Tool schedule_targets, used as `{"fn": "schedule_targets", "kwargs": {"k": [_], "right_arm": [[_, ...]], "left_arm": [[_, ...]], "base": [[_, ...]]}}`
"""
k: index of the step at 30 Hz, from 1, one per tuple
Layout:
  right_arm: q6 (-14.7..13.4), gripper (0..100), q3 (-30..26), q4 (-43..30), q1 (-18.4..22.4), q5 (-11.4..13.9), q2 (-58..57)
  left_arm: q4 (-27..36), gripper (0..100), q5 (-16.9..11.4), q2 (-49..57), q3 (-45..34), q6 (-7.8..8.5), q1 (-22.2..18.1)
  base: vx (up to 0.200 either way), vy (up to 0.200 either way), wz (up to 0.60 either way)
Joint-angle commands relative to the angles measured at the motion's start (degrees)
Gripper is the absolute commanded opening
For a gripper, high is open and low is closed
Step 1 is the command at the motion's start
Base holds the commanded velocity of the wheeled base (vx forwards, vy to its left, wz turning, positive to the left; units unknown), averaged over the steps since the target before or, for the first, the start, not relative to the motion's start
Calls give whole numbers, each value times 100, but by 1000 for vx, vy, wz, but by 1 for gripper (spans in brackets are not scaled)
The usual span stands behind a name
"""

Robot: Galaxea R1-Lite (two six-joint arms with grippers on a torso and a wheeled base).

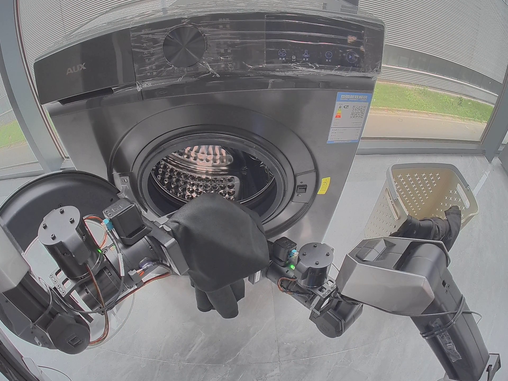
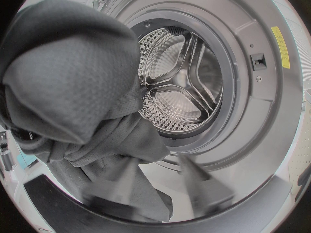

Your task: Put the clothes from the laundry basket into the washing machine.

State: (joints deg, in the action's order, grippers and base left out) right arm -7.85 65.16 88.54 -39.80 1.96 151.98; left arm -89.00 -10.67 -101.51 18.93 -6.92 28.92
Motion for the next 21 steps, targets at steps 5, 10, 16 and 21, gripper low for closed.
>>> {"fn": "schedule_targets", "kwargs": {"k": [5, 10, 16, 21], "right_arm": [[-59, 0, -240, 23, -98, -12, -19], [-76, 0, -1084, 32, -98, -3, -617], [-111, 0, -2394, 32, -89, -20, -1742], [-164, 0, -3299, 23, -80, -187, -2621]], "left_arm": [[-3, 0, 3, -53, -12, -2, -26], [-3, 0, 3, -71, -12, -11, -79], [-3, 0, 3, -194, -4, -11, -220], [-12, 0, 3, -255, 5, -11, -396]], "base": [[0, 0, 0], [0, 0, 0], [0, 0, 0], [0, 0, 0]]}}
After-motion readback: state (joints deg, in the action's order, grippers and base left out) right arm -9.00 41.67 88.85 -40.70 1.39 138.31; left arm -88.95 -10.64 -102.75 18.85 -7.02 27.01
